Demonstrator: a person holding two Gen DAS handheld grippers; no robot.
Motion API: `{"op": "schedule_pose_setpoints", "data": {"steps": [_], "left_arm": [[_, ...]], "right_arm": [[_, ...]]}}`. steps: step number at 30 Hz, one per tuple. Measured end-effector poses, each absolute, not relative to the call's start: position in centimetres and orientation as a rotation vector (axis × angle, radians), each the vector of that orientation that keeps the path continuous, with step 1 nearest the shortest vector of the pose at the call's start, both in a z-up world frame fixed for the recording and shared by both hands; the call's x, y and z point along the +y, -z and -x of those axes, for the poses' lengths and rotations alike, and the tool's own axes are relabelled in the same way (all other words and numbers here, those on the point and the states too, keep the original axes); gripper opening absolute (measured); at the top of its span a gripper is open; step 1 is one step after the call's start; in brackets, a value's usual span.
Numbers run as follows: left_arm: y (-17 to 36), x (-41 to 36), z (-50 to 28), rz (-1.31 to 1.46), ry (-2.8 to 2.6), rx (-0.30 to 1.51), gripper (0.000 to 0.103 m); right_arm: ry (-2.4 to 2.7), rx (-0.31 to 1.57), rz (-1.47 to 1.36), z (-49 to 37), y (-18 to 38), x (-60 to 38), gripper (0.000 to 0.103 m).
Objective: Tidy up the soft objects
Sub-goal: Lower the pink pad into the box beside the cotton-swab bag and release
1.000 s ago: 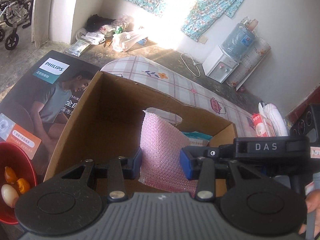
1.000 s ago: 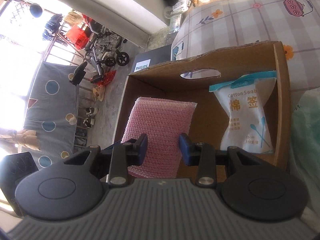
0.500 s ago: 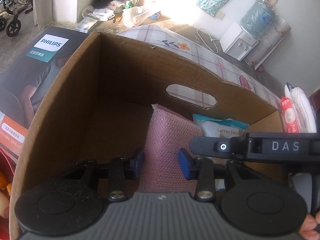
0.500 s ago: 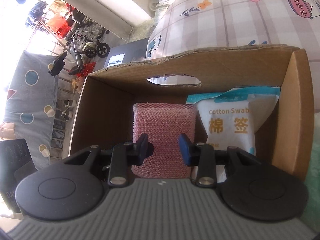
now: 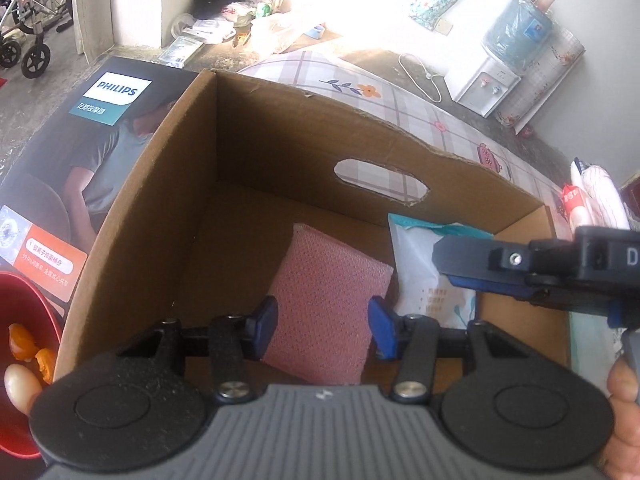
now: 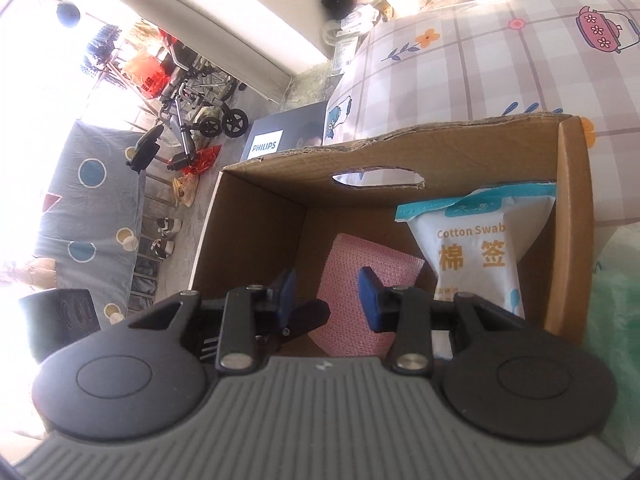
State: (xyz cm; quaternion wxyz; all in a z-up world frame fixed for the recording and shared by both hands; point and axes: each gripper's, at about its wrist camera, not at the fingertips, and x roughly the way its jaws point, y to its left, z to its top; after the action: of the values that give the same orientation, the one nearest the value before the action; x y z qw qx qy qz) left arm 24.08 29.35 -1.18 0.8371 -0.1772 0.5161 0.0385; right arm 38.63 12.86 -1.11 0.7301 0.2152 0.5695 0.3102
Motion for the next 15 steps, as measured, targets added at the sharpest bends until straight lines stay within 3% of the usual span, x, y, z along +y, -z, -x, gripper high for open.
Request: {"op": "schedule_pose_setpoints", "data": {"steps": [4, 15], "left_arm": [[1.7, 28.5, -22.7, 0.347, -0.060, 1.180, 0.051], [6.0, 29.0, -23.4, 0.591, -0.095, 1.341, 0.049]], "right_arm": [[-0.733, 1.217, -0.518, -36.6, -1.4, 11.0, 0.034], [-0.777, 1.037, -0.667, -29.0, -7.0, 0.2, 0.035]]}}
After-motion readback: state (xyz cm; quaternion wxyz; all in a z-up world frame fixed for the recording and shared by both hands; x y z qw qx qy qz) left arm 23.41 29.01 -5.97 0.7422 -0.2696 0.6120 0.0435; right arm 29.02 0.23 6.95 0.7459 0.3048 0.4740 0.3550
